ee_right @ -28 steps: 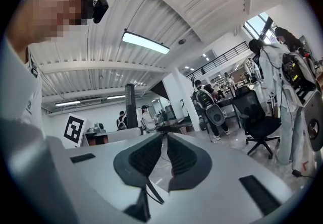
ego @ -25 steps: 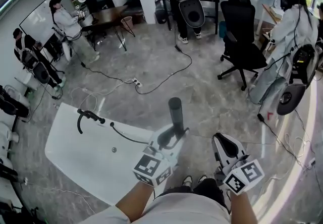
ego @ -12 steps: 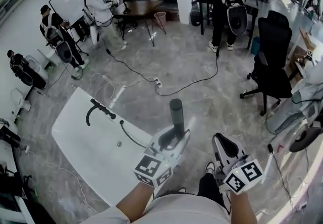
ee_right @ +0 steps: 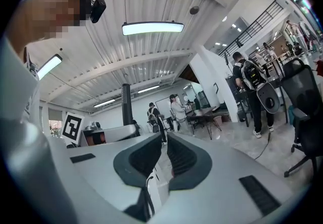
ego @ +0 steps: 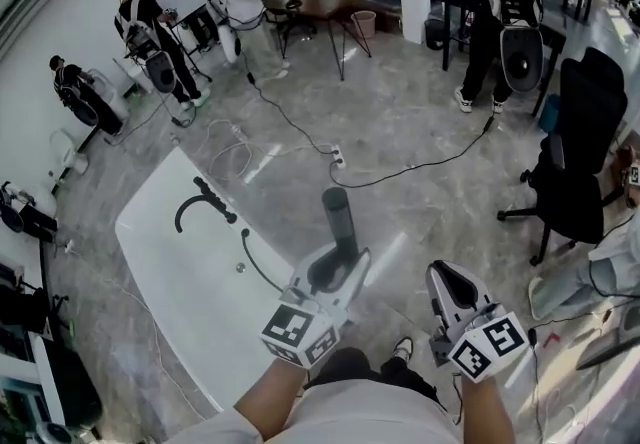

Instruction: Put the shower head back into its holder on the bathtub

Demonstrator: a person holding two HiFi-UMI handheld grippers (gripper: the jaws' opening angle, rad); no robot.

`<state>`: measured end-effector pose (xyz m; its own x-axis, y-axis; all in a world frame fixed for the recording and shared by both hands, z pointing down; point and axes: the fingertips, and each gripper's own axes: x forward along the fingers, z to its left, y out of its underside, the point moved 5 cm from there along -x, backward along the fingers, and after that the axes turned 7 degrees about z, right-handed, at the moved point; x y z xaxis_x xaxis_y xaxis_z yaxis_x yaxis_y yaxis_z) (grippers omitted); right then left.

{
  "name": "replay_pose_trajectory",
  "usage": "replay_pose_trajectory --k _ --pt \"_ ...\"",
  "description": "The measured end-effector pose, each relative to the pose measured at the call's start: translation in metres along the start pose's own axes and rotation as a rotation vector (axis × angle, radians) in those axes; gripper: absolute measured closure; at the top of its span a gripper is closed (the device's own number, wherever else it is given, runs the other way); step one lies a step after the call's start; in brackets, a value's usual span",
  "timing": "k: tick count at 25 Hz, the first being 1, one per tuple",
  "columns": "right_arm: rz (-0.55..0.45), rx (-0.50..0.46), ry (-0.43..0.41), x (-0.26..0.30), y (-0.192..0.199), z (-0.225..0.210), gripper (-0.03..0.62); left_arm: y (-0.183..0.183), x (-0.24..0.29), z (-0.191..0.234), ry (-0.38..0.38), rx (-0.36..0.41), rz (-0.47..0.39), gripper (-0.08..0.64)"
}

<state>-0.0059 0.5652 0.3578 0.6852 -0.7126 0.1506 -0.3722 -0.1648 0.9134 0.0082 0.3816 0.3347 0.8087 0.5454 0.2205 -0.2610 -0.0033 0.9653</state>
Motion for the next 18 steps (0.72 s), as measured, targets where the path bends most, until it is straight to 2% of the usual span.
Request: replay_pose_trajectory --k 3,8,12,18 --pt "0.015 0.008 -0.051 0.013 -0.007 -0.023 0.575 0.000 0.014 0.002 -0.056 -0.009 0.004 0.426" --pt "0.058 0.007 -0.140 0.053 -0.012 -0.037 0.575 -0.006 0.027 0.026 -0.141 -0.028 0.000 0.426" --pt "0.092 0.000 -0.198 0.102 -0.010 -0.039 0.575 -0.006 0.033 0.062 -0.187 -0.038 -0.009 0.426" --pt "0.155 -0.070 -0.322 0.186 -0.024 -0.027 0.575 -0.015 0.036 0.128 -0.298 -0.068 -0.053 0.426"
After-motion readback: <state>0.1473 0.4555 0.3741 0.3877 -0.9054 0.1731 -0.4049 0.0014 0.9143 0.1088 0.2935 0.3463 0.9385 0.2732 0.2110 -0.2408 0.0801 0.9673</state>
